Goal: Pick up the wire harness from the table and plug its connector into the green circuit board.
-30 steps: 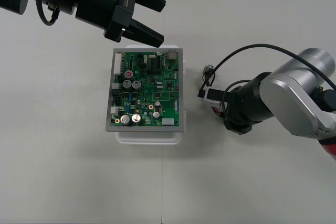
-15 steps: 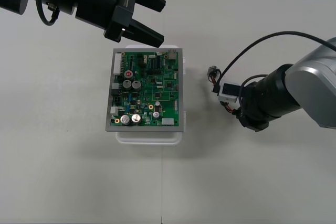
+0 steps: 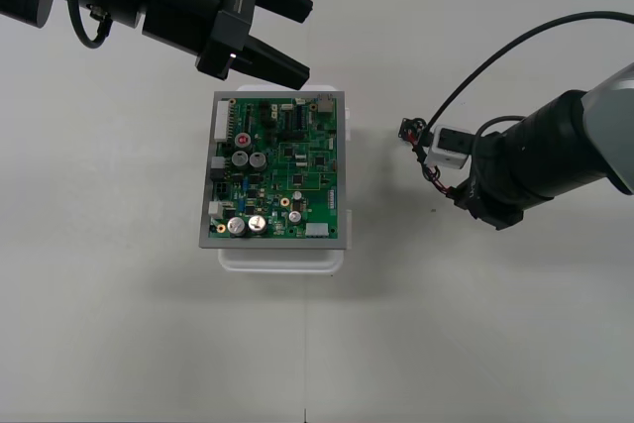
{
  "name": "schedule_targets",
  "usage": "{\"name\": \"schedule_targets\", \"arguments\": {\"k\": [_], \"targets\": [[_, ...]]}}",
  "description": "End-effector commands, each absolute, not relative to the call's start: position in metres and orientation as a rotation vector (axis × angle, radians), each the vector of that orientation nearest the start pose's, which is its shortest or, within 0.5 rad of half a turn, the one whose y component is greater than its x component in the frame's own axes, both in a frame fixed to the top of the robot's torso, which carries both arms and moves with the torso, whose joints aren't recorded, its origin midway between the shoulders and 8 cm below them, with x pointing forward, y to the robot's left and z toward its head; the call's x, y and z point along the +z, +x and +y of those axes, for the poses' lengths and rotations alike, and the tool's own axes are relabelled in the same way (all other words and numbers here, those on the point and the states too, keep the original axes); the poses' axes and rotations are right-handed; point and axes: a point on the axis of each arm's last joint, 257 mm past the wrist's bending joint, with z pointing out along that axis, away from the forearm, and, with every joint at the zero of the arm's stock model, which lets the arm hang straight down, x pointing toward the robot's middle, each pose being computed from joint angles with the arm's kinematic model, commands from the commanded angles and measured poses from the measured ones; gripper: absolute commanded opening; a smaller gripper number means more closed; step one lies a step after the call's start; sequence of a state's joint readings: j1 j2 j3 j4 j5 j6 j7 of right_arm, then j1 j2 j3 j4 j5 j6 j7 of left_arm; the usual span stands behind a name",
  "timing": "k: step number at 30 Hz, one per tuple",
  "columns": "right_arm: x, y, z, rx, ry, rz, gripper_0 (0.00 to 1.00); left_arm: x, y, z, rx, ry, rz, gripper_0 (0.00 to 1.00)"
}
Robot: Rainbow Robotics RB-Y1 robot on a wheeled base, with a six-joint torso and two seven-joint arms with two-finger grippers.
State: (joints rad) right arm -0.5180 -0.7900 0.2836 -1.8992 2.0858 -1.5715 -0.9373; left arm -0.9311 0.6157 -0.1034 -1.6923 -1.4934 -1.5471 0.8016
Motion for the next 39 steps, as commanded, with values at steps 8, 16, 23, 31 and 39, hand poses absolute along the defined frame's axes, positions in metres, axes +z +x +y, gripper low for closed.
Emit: {"name": "schedule_targets", "arguments": {"k": [8,16,23,31,39], "targets": [[-0.148,0.434,-0.209,0.082,-1.636,2.068,0.0,0.003,0.405,0.011,-0.714,1.732,1.413,0.83],[-0.137,0.416,-0.209,0.234,-1.627,2.083,0.0,0.002,0.406,0.011,-0.746,1.713,1.419,0.83],[-0.114,0.408,-0.202,0.42,-1.565,2.058,0.0,0.009,0.407,0.016,-0.755,1.709,1.416,0.83],[-0.091,0.393,-0.185,0.614,-1.515,2.014,0.0,0.019,0.421,0.034,-0.798,1.671,1.436,0.83],[-0.069,0.368,-0.169,0.821,-1.495,1.973,0.0,0.024,0.432,0.062,-0.782,1.658,1.426,0.82]]}}
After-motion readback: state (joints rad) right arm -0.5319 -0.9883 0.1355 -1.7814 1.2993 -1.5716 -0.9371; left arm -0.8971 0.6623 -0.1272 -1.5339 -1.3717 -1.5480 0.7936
